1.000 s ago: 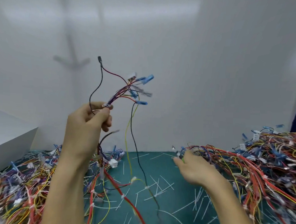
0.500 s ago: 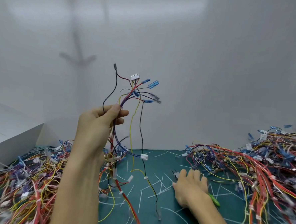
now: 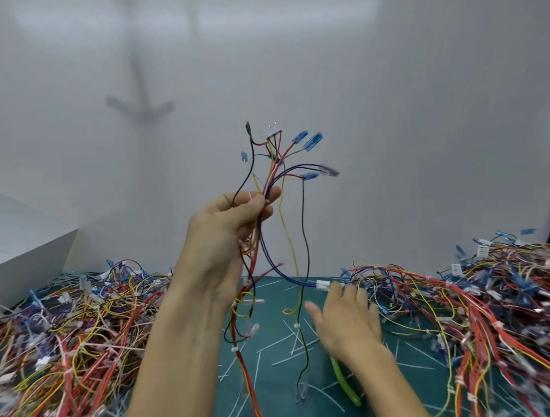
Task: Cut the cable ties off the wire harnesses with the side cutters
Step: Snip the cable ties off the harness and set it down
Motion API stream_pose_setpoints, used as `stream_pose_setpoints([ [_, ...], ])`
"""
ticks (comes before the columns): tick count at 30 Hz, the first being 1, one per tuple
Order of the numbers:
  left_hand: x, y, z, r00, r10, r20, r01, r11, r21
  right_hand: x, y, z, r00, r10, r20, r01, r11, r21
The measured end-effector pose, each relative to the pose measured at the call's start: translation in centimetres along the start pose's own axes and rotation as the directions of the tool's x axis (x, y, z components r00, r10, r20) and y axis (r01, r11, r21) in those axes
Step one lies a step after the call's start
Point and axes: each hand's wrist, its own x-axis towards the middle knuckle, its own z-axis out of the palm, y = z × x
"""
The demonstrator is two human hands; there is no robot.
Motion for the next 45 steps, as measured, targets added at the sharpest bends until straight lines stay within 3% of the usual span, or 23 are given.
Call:
stream_pose_setpoints([
  [3,-0.3,-0.4,0.7,0.999,-0.004,0.047,0.003,1.000,0.017,-0.2,-0.6,-4.0,0.932,-0.095,-0.349,0.220,0.914,0.340],
  [6,-0.3,-0.8,1.1,0.998,-0.003,0.062,0.001,1.000,0.018,-1.5,-1.3,-8.0,0.760,0.041,-0.648,0.483,0.632,0.607],
  [9,-0.3,-1.1,1.3,0.998,0.021,0.057,-0.023,0.999,0.027,-3.4,-1.7,-11.4,0.695,0.171,-0.699,0.641,0.295,0.709],
  [11,-0.4,-1.2,1.3,0.998,0.052,0.034,-0.054,0.998,0.041,-4.5,-1.5,-13.0,0.711,0.105,-0.696,0.679,0.158,0.717],
  [13,-0.6,-1.2,1.5,0.996,0.092,0.014,-0.093,0.994,0.060,-5.2,-1.1,-13.9,0.729,-0.062,-0.682,0.681,0.170,0.712],
  [15,-0.7,-1.2,1.6,0.992,0.122,0.015,-0.123,0.989,0.082,-5.6,-1.2,-14.1,0.749,-0.207,-0.629,0.661,0.296,0.690],
  [17,-0.9,-1.1,1.8,0.990,0.137,0.034,-0.139,0.986,0.092,-5.7,-1.5,-13.9,0.763,-0.226,-0.606,0.638,0.412,0.650],
  [18,-1.0,-1.0,1.9,0.989,0.140,0.051,-0.145,0.985,0.097,-5.8,-1.7,-13.8,0.767,-0.206,-0.607,0.630,0.421,0.653],
  [24,-1.4,-0.8,2.3,0.979,0.140,0.146,-0.161,0.976,0.148,-5.8,-2.2,-13.8,0.783,-0.140,-0.606,0.615,0.311,0.724],
  [30,-1.6,-0.3,1.7,0.925,0.143,0.351,-0.254,0.921,0.294,-5.6,-1.7,-14.2,0.817,-0.093,-0.569,0.577,0.160,0.801],
  [36,-0.9,-0.2,-0.1,0.967,0.044,0.250,-0.152,0.890,0.430,-5.1,-0.9,-14.2,0.884,-0.032,-0.467,0.468,0.032,0.883],
  [40,-1.0,0.4,-0.9,0.958,-0.101,0.270,0.038,0.972,0.231,-4.8,-0.3,-14.3,0.912,-0.024,-0.409,0.409,-0.007,0.912],
  [45,-1.3,1.0,-0.7,0.966,-0.014,0.260,-0.027,0.988,0.153,-4.6,0.1,-14.2,0.917,0.001,-0.399,0.399,0.019,0.917],
])
